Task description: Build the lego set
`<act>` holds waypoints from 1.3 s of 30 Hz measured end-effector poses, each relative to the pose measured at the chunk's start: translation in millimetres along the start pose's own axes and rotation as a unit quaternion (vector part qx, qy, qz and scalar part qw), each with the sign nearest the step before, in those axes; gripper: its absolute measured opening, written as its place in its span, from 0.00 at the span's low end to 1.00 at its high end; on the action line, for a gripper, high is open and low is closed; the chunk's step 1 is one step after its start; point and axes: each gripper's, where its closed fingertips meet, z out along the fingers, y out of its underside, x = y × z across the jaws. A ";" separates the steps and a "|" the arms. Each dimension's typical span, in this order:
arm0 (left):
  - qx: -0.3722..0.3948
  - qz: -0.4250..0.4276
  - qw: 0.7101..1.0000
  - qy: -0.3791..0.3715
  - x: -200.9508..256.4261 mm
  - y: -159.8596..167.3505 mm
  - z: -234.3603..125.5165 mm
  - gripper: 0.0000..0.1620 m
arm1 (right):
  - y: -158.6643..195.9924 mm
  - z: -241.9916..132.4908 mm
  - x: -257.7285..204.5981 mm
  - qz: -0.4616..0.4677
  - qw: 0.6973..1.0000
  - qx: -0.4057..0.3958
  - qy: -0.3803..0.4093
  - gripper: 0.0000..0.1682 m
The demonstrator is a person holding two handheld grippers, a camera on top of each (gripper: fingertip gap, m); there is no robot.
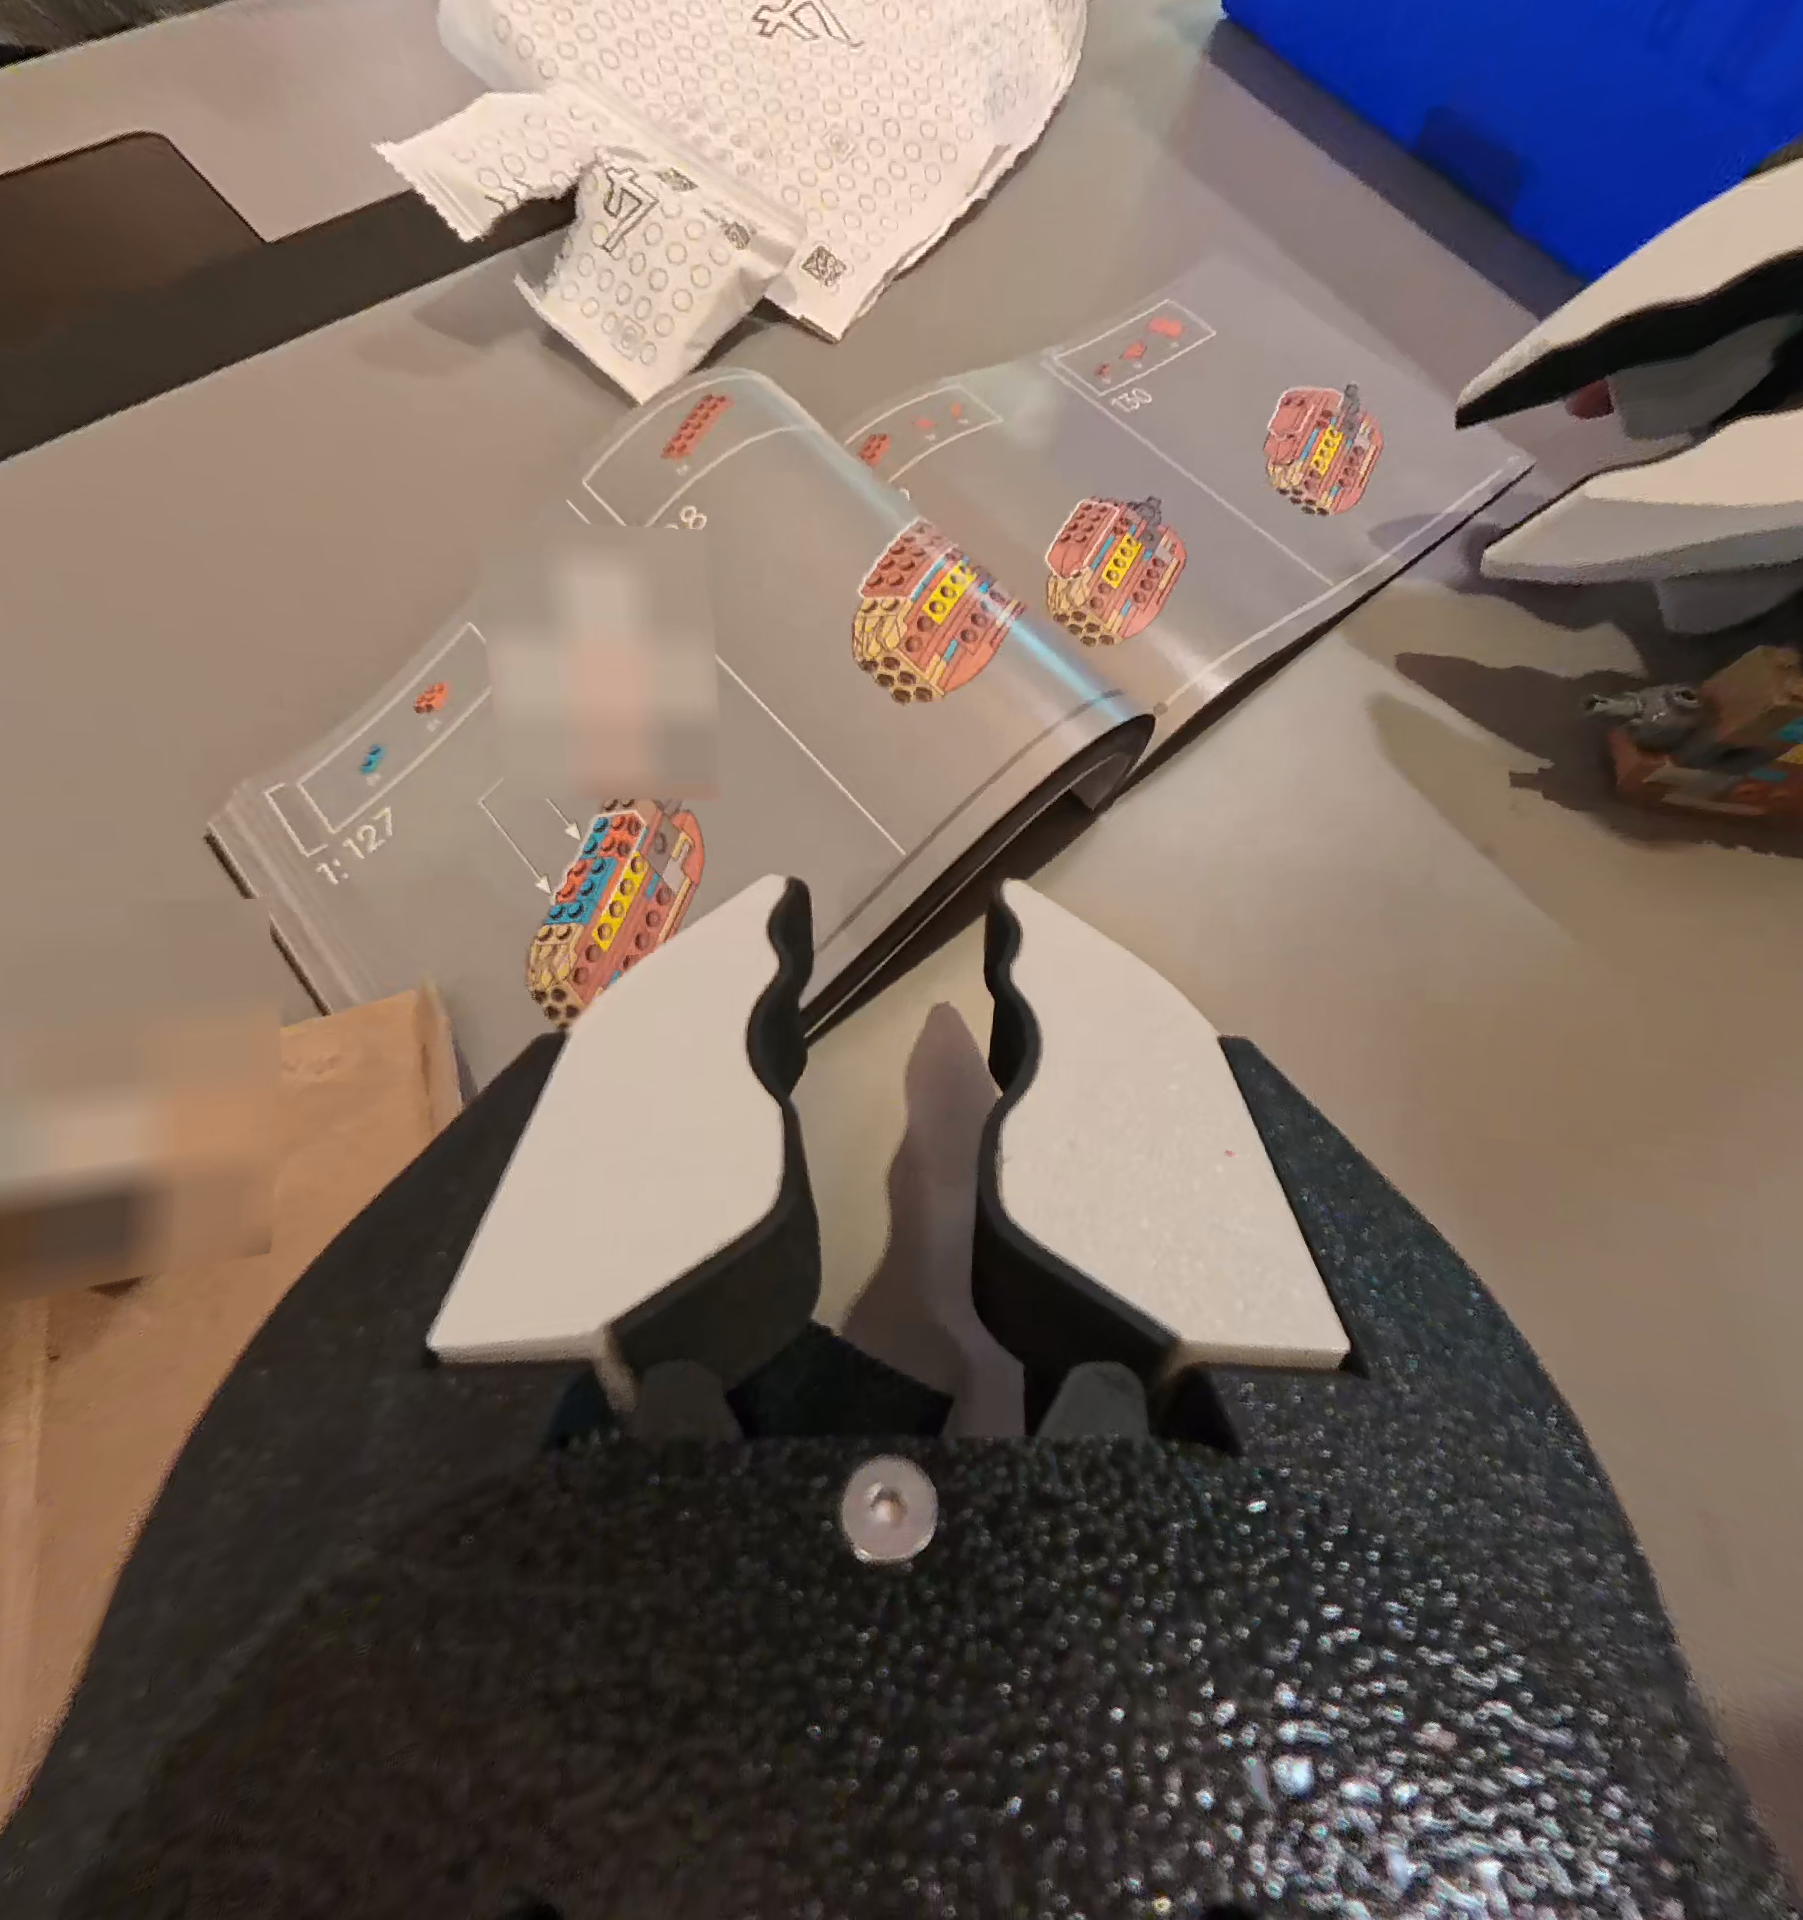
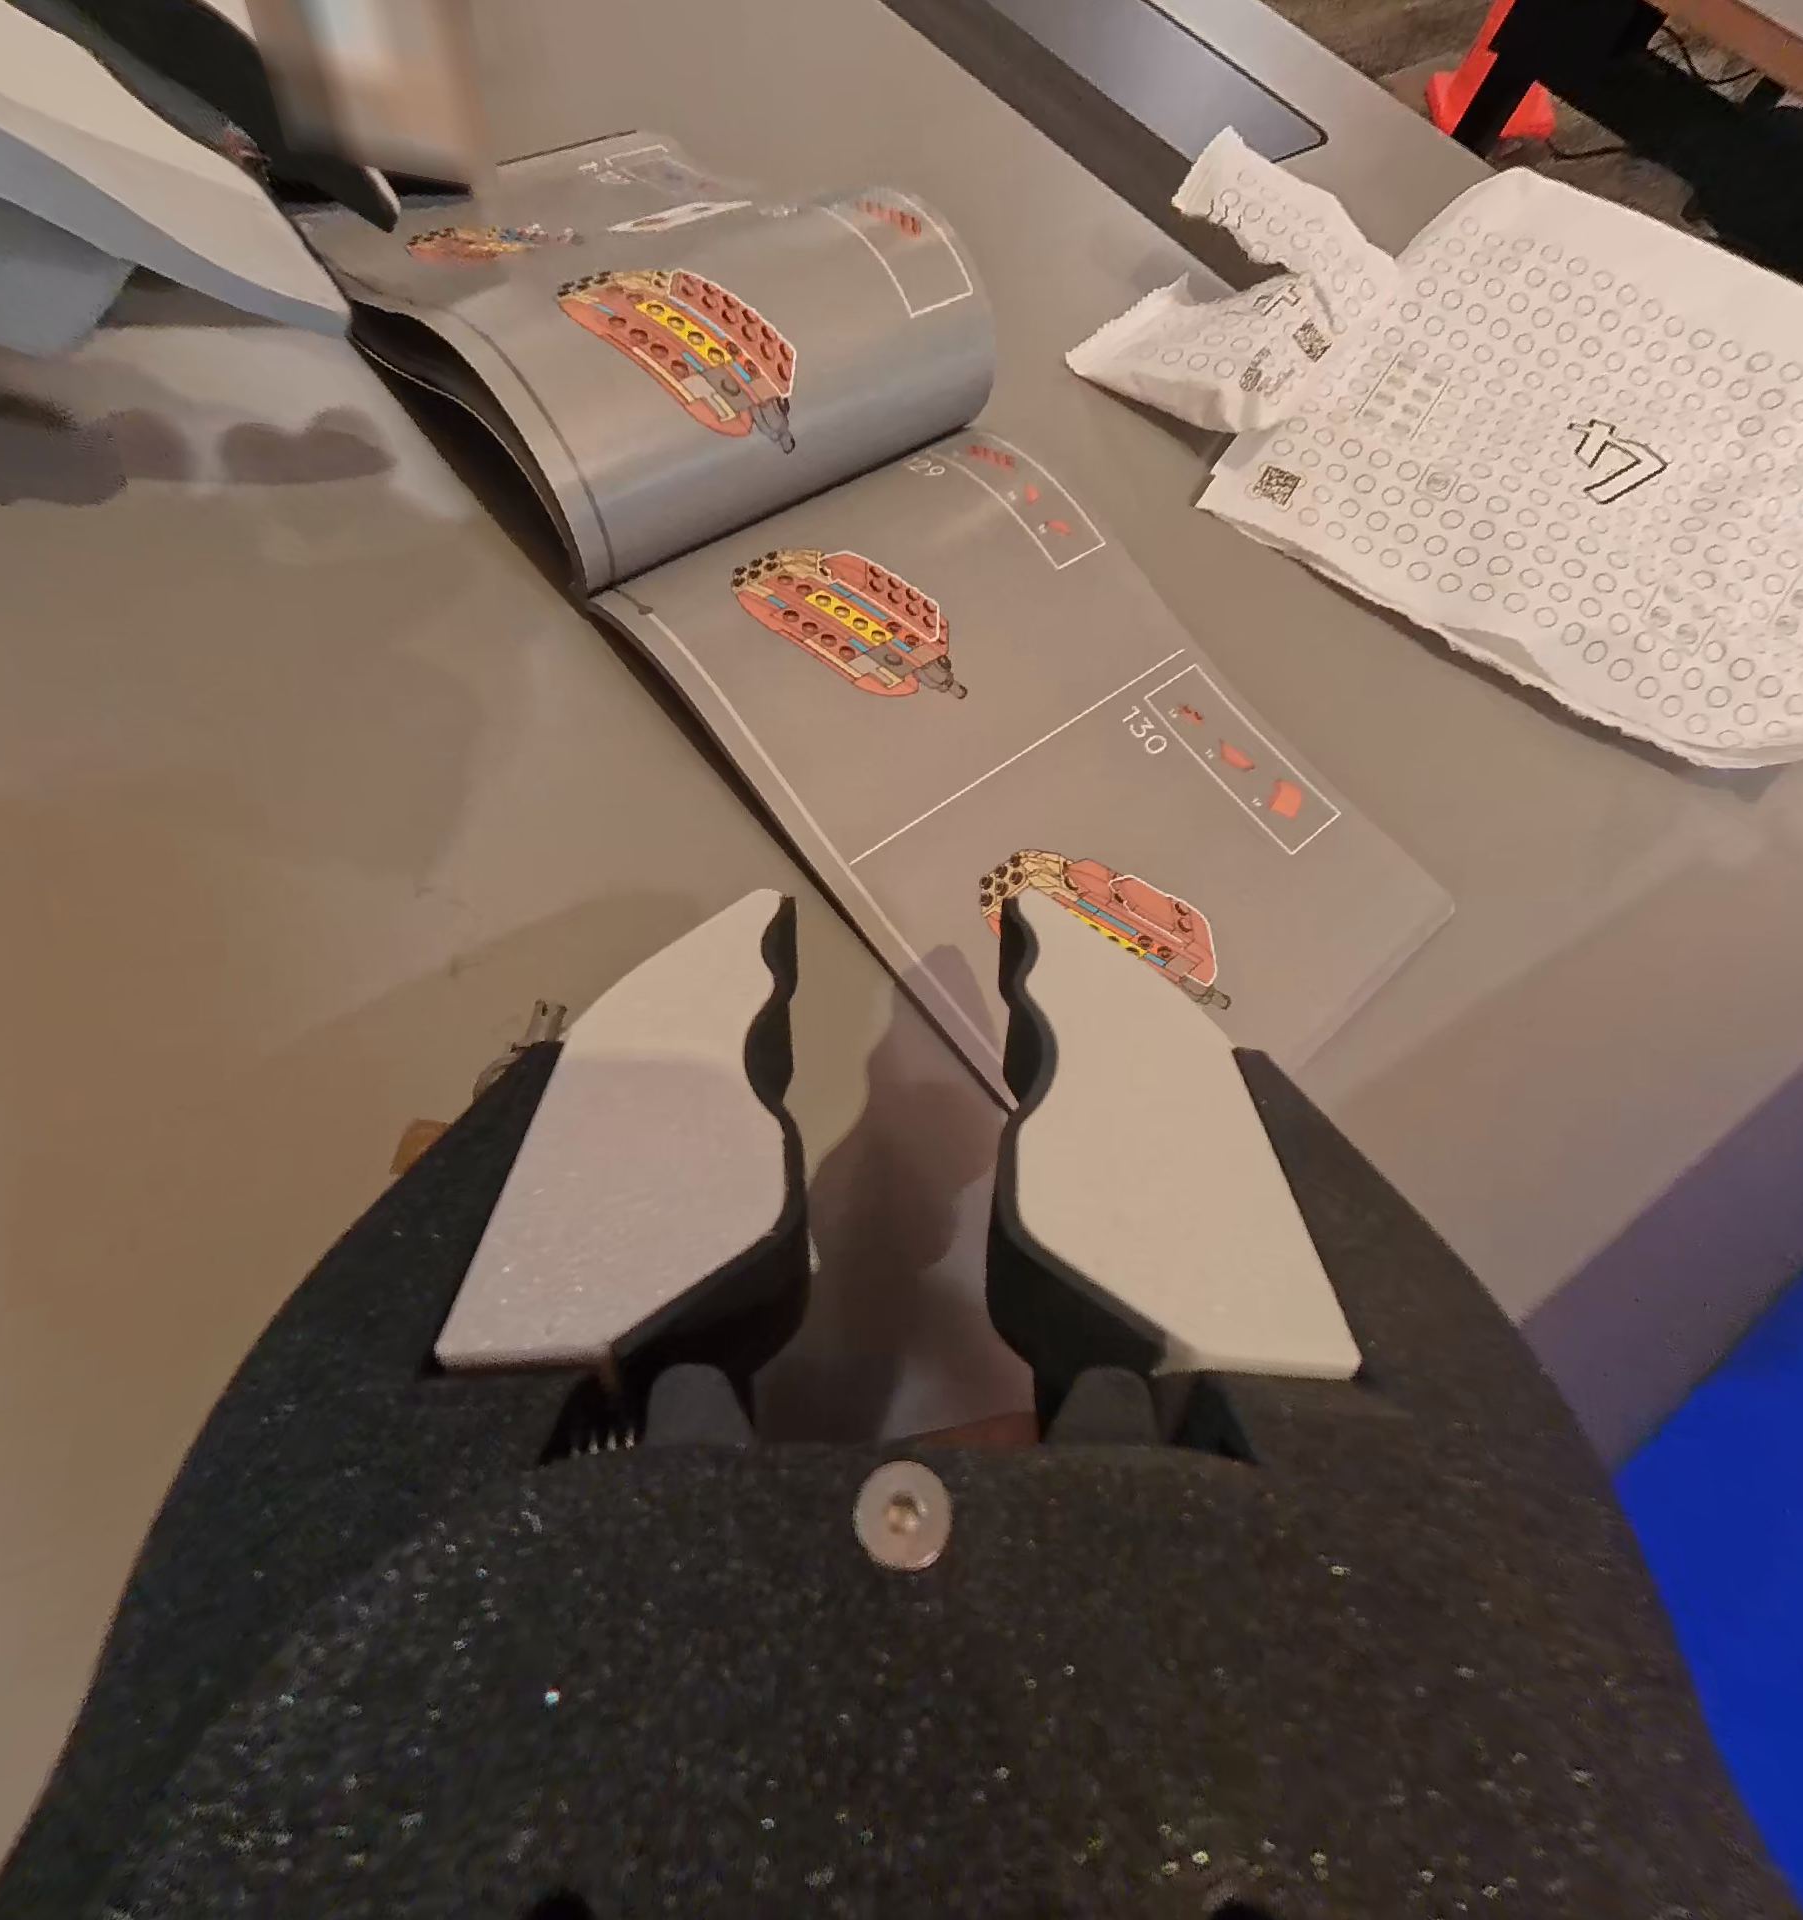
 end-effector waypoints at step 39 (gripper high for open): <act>-0.017 -0.028 0.999 -0.032 -8.1 9.9 9.4 0.22 | 6.8 -2.1 5.0 0.012 1.000 -0.004 0.002 0.21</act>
